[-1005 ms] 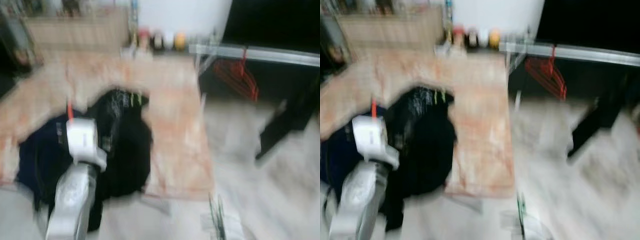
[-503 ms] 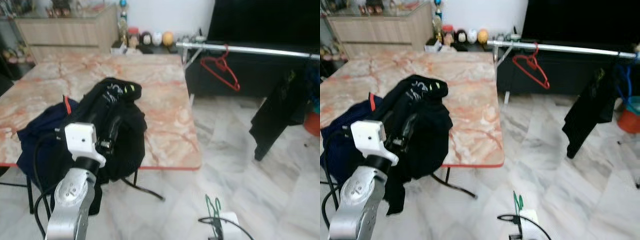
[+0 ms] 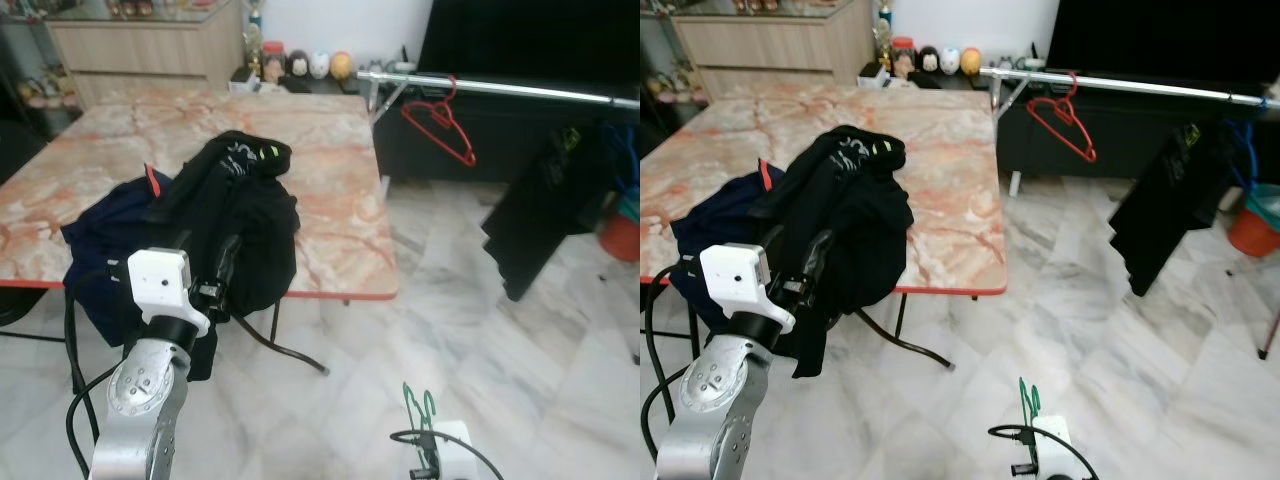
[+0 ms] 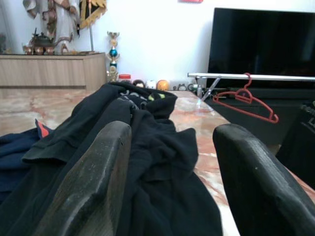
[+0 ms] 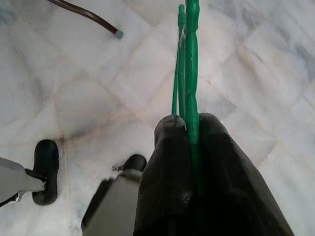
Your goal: Hang hanger
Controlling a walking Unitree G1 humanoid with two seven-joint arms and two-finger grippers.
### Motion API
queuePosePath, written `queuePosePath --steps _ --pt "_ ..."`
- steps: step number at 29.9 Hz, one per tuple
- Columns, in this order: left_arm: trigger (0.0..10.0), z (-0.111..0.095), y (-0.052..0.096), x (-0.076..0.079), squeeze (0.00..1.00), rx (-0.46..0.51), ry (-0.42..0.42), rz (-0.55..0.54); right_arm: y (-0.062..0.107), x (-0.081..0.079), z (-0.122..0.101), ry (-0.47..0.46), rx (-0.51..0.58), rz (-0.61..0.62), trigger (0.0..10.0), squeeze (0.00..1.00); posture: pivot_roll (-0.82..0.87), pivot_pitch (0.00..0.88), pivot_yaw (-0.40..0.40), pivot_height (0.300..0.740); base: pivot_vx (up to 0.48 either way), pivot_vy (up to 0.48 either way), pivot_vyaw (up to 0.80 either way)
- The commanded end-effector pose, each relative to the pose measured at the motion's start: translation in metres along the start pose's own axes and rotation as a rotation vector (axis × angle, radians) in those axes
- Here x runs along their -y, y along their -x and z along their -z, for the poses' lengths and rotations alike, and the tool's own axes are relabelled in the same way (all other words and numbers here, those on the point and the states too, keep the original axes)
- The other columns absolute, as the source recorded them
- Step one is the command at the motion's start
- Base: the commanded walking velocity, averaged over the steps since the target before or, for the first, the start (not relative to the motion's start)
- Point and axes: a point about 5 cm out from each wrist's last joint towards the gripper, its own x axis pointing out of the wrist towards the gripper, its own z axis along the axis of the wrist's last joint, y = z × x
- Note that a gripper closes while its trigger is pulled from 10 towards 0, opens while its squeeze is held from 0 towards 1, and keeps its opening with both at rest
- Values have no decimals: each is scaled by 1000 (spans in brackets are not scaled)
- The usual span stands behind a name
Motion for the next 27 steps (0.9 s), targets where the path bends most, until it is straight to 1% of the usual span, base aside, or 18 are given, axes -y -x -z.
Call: queuePosePath --steps 1,12,19,21,23,25,27 --pt "10000 1 0 2 0 -1 -8 5 -1 6 -3 -7 6 17 10000 0 86 0 -50 740 -266 0 0" --pt "10000 2 3 2 0 -4 -8 6 0 4 -1 1 3 9 10000 0 96 0 -51 740 -269 0 0" --pt "10000 6 4 3 0 -29 -13 34 -1 2 -3 6 12 1 10000 0 102 0 -53 740 0 0 0" --pt "10000 11 6 4 0 -54 -11 50 -1 3 -5 6 16 4 10000 0 100 0 -50 740 0 0 0" --pt "10000 22 11 3 0 -107 -14 71 -2 5 -9 -1 27 6 10000 0 103 0 -53 740 0 0 0" --pt "10000 24 12 3 0 -116 -19 75 -2 5 -10 0 28 4 10000 0 103 0 -53 740 0 0 0" --pt "10000 31 16 3 0 -147 -38 93 -3 5 -13 4 38 -5 10000 0 108 0 -58 740 0 0 0"
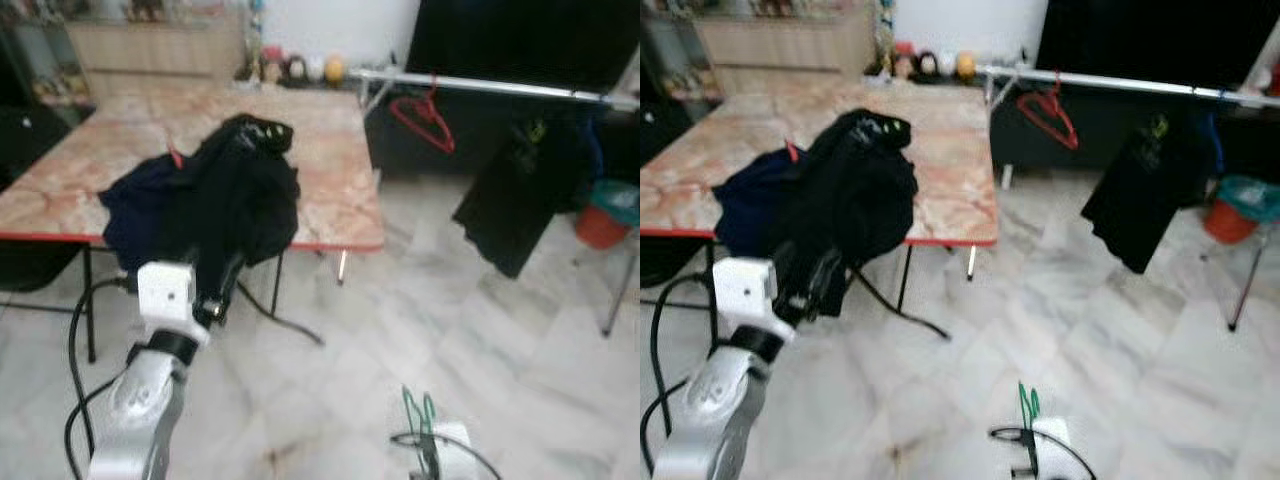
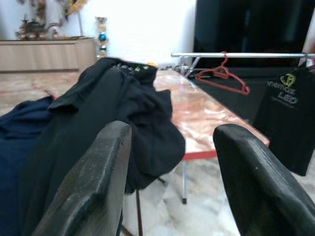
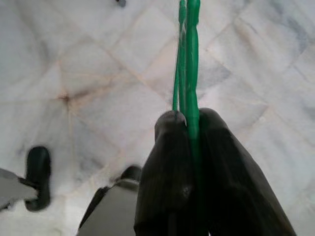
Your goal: Hang hanger
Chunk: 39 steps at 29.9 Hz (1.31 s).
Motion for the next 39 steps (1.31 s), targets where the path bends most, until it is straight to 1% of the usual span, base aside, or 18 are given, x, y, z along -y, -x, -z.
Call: queuePosePath --steps 1,2,3,8,9,10,12,13,15,16,20,23,25,26,28,31,35,39 --pt "10000 10 3 2 0 -47 -21 19 -2 2 -8 -4 23 -1 10000 0 108 0 -58 740 0 0 0" --pt "10000 13 5 1 0 -60 -18 22 -3 3 -14 -4 40 -3 10000 0 102 0 -57 740 0 0 0" --pt "10000 15 6 1 0 -77 -45 36 -5 6 -21 3 58 -6 10000 0 103 0 -58 740 0 0 0" --pt "10000 21 7 0 0 -119 -91 69 -7 12 -34 23 85 -9 10000 0 101 0 -60 740 0 0 0" --pt "10000 25 9 0 0 -134 -107 96 -9 15 -45 88 117 -41 10000 0 93 0 -61 740 0 0 0" --pt "10000 27 11 0 0 -147 -109 127 -10 17 -56 107 151 -75 10000 0 93 0 -61 740 0 0 0" --pt "10000 28 12 2 0 -153 -123 157 -10 17 -63 103 169 -108 10000 0 89 0 -63 740 0 0 0" --pt "10000 31 14 2 0 -177 -137 185 -10 18 -75 168 218 -157 10000 0 91 0 -67 740 0 0 0" --pt "10000 32 15 3 0 -187 -139 197 -10 18 -80 179 235 -176 10000 0 91 0 -67 740 0 0 0" --pt "10000 36 18 3 0 -221 -169 263 -9 20 -96 221 274 -273 10000 0 89 0 -70 740 0 0 0" --pt "10000 36 20 3 0 -232 -180 295 -8 20 -103 241 290 -332 10000 0 88 0 -71 740 0 0 0" --pt "10000 40 25 5 0 -302 -161 417 -3 17 -114 314 316 -503 10000 0 90 0 -76 740 0 0 0" --pt "10000 39 26 5 0 -320 -185 471 0 15 -119 355 329 -581 10000 0 87 0 -76 740 0 0 0" --pt "10000 39 26 5 0 -320 -185 471 0 15 -119 355 329 -581 10000 0 87 0 -76 740 0 0 0" --pt "10000 39 29 5 0 -347 -175 515 2 14 -123 364 331 -641 10000 0 87 0 -76 740 0 0 0" --pt "10000 41 34 5 0 -390 -171 604 7 11 -125 416 319 -776 10000 0 80 0 -75 740 0 0 0" --pt "10000 37 33 6 0 -401 -128 686 14 11 -129 452 305 -910 10000 0 77 0 -76 740 0 0 0" --pt "10000 31 28 11 0 -372 -117 773 23 13 -134 516 280 -1061 10000 0 76 0 -77 740 0 0 0"
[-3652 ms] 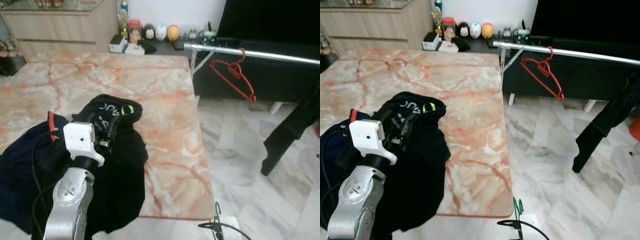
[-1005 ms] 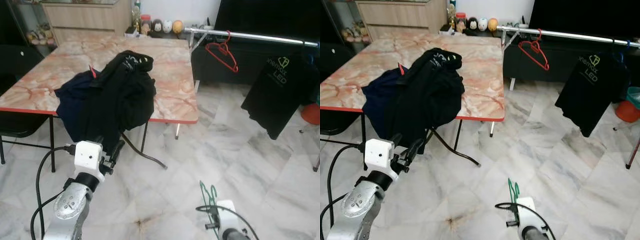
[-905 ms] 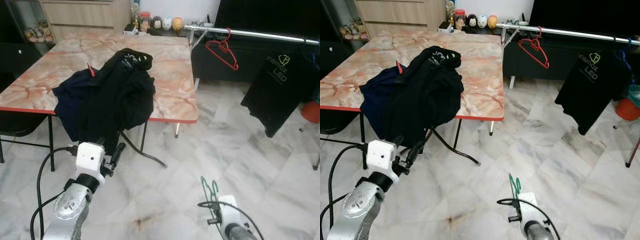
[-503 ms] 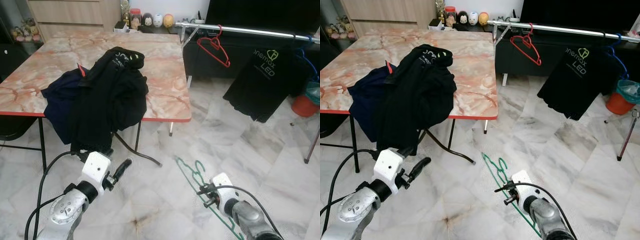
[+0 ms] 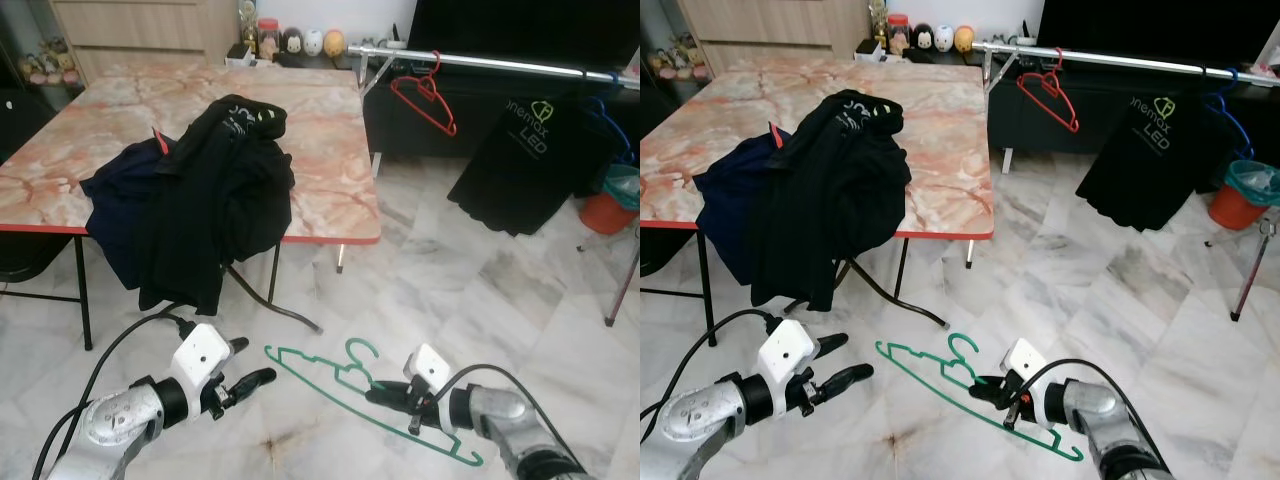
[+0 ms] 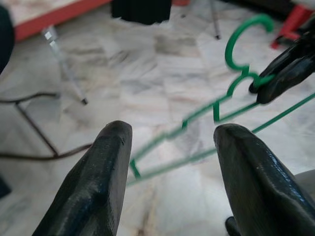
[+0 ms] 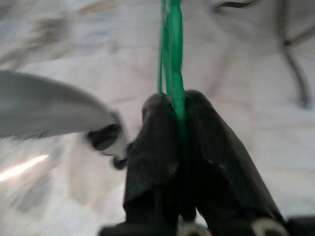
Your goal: Hang hanger
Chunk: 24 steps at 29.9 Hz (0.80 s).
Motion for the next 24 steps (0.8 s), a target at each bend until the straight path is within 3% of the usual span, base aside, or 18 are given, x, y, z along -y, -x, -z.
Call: queuePosePath --steps 1,5,8,12,15,23,24 --pt "10000 -8 -6 2 0 28 -17 63 5 0 -10 37 15 -76 10000 0 76 0 -77 740 0 0 0" --pt "10000 -14 -13 7 0 50 0 129 9 -3 -15 66 11 -165 10000 0 67 0 -81 740 0 0 0" --pt "10000 -20 -17 18 0 55 38 260 12 -7 -22 118 -8 -251 10000 0 68 0 -86 740 0 0 0" --pt "10000 -21 -17 20 0 47 53 311 14 -8 -26 134 -9 -275 10000 0 70 0 -88 740 0 0 0" --pt "10000 -20 -13 27 0 20 90 410 15 -11 -34 167 -8 -321 10000 0 72 0 -93 740 0 0 0" --pt "10000 -17 -14 30 0 -28 91 453 16 -11 -43 198 -1 -346 10000 0 69 0 -96 740 0 0 0" --pt "10000 -17 -15 31 702 -29 92 465 16 -12 -47 205 5 -350 10000 0 66 0 -96 740 0 0 0"
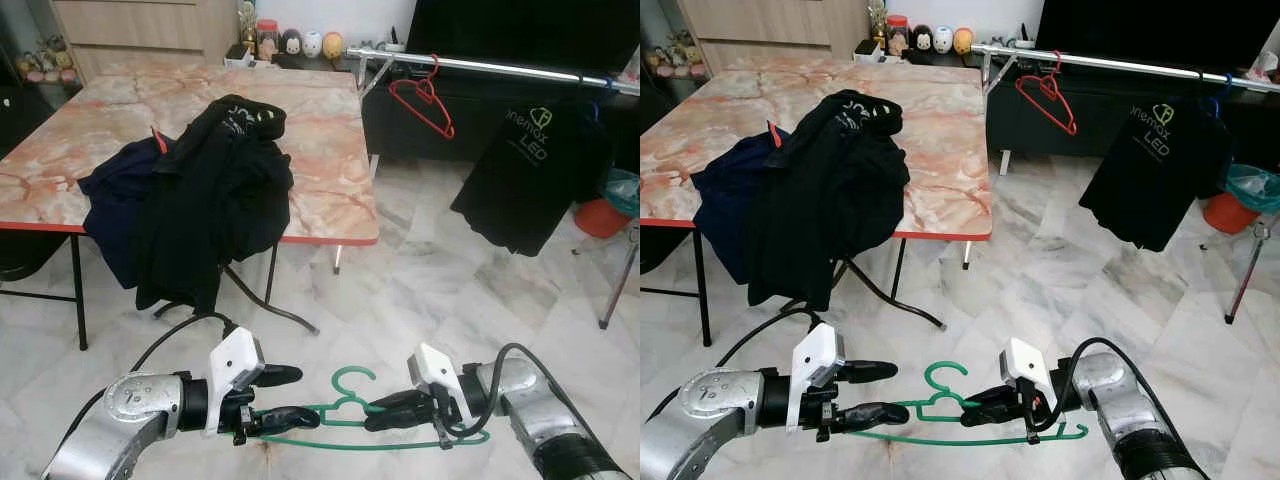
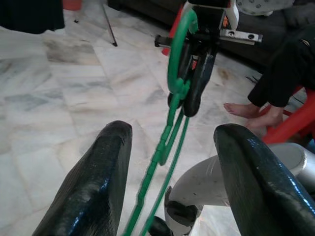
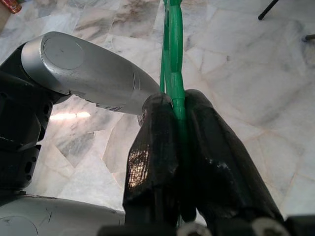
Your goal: Hang hanger
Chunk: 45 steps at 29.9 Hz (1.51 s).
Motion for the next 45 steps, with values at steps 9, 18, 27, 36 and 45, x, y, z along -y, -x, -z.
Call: queuePosePath --steps 9,18,27,36,45 --pt "10000 -4 -12 3 1000 -28 0 75 8 -2 -16 46 17 -32 10000 0 58 0 -100 740 0 0 0" --pt "10000 -7 -17 -9 0 -33 -63 -9 8 -4 -23 62 32 -63 10000 0 60 0 -109 740 0 0 0" --pt "10000 -4 -15 -11 0 -60 -43 -7 8 -1 -32 84 47 -61 10000 0 59 0 -110 740 0 0 0" --pt "9137 -3 -15 -12 0 -72 -33 1 7 2 -41 101 69 -51 10000 0 56 0 -106 740 0 0 0" --pt "7490 -6 -18 -12 0 -63 -41 0 1 1 -44 101 77 -73 10000 0 58 0 -107 740 0 0 0"
